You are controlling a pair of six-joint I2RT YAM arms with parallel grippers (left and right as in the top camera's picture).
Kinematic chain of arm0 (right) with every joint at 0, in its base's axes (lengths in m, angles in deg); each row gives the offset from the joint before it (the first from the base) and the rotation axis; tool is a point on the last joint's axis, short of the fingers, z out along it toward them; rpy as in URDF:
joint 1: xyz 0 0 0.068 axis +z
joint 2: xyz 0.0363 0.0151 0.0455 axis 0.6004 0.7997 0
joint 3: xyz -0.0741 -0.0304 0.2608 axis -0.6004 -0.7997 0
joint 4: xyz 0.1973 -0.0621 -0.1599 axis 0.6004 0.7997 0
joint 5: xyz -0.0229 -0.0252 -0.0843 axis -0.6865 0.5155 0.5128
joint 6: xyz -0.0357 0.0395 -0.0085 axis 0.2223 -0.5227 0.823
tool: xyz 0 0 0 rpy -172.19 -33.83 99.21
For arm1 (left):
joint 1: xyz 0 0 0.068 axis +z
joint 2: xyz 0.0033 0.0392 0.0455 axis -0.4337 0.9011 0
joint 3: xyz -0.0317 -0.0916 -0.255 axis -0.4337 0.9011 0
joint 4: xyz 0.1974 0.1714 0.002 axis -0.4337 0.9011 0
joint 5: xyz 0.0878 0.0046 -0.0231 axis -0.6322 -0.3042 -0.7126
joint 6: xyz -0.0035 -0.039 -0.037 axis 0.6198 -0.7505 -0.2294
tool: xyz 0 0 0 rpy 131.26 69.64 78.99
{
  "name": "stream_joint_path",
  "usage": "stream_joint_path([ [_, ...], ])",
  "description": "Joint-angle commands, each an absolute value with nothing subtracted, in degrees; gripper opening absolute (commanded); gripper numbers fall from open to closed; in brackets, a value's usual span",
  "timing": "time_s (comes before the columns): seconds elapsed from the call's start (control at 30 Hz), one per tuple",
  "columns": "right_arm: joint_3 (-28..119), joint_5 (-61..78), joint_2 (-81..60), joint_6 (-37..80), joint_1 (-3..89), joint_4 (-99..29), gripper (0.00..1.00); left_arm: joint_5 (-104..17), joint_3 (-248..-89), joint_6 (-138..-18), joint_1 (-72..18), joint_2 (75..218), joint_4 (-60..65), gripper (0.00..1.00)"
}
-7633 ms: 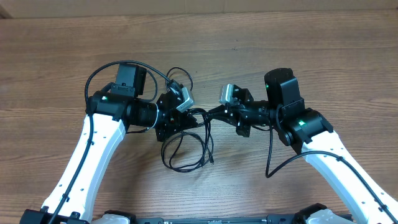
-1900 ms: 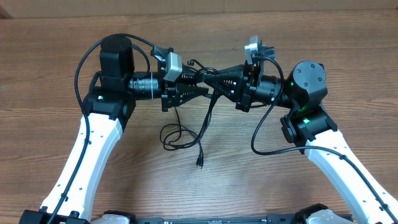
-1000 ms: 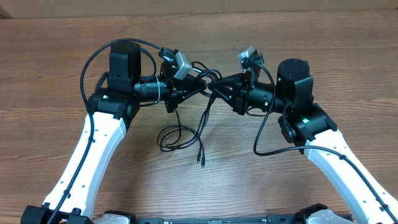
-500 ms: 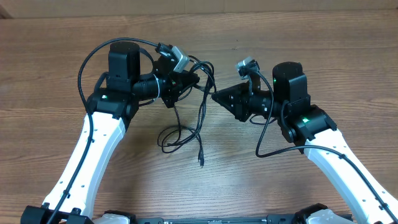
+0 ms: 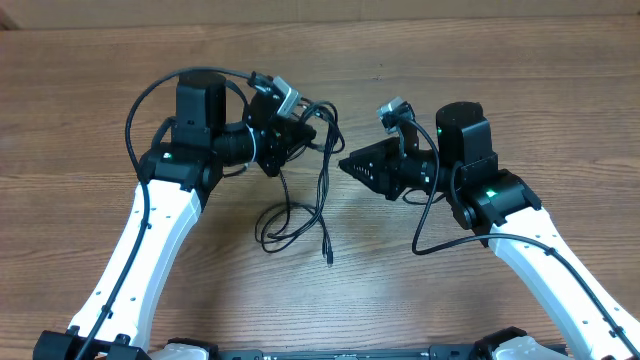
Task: Untangle cables
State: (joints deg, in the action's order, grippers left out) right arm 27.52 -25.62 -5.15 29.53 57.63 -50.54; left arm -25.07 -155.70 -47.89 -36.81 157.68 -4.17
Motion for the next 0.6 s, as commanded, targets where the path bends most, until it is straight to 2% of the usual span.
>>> stream_joint_path([
  [0.0, 27.39, -25.93, -4.97, 29.94, 57.76, -49.62, 0.33, -25.11, -156.61, -48.35, -36.6, 157.09, -2.12, 0.04],
  [0.07, 27.39, -25.93, -4.97, 29.94, 57.78, -48.33, 0.34, -25.5, -156.61, -48.28, -36.6, 157.09, -0.45, 0.04],
  [0.17, 27.39, -25.93, -4.97, 29.92, 57.78, -45.91, 0.41, -27.41, -156.61, -48.28, -36.6, 157.09, 1.73, 0.04],
  [0.23, 27.39, -25.93, -4.97, 29.92, 57.78, -44.44, 0.56, -28.65, -156.61, -48.28, -36.6, 157.09, 2.96, 0.04],
  [0.37, 27.39, -25.95, -4.97, 29.92, 57.78, -43.57, 1.0, -29.68, -156.61, -48.26, -36.6, 157.09, 4.11, 0.04],
  [0.57, 27.39, -25.97, -4.97, 29.96, 57.78, -43.59, 1.0, -29.55, -156.59, -48.3, -36.62, 157.09, 5.73, 0.04],
])
